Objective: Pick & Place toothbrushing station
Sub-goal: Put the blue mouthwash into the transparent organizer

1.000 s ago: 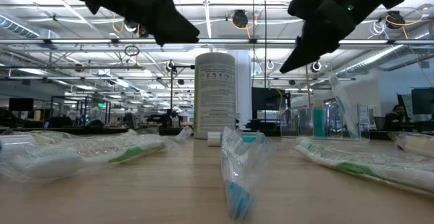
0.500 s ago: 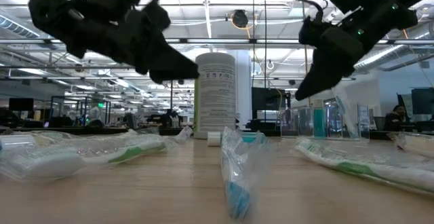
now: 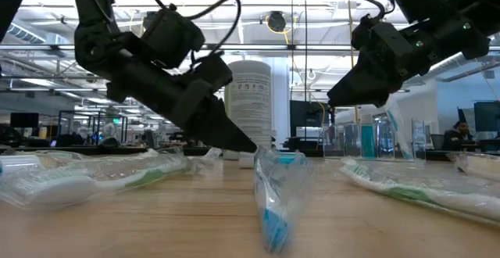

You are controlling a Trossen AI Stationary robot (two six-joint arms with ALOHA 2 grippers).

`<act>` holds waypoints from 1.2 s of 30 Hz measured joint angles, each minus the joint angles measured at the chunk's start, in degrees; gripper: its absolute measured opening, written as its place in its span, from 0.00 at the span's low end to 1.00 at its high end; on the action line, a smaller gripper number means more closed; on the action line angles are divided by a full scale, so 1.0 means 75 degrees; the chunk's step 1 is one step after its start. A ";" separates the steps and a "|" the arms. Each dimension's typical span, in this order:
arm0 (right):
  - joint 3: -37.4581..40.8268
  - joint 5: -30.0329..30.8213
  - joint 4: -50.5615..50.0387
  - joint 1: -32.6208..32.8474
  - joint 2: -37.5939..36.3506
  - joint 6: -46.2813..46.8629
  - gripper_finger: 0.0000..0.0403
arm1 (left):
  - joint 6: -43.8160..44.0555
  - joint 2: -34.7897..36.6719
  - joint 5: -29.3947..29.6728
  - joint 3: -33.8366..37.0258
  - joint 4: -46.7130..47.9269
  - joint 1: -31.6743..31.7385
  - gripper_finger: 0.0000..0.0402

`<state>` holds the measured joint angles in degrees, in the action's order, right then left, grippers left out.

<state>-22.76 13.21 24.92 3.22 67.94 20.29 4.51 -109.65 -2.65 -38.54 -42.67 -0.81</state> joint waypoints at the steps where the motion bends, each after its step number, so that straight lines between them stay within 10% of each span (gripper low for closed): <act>1: 0.0006 0.0000 0.0021 0.0000 0.0000 -0.0003 0.41 | -0.0005 0.0008 -0.0051 -0.0043 0.0167 0.0004 0.49; 28: 0.0009 0.0000 0.0082 0.0000 0.0002 -0.0023 0.41 | -0.0137 0.0015 0.0152 -0.0188 0.0690 0.0033 0.48; 36: 0.0009 -0.0003 0.0072 0.0000 0.0003 -0.0023 0.41 | 0.0066 0.0015 0.0184 -0.0188 0.0704 0.0081 0.28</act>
<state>-22.70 13.19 25.46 3.22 67.96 20.12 5.01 -109.54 -1.27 -39.94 -37.39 -0.20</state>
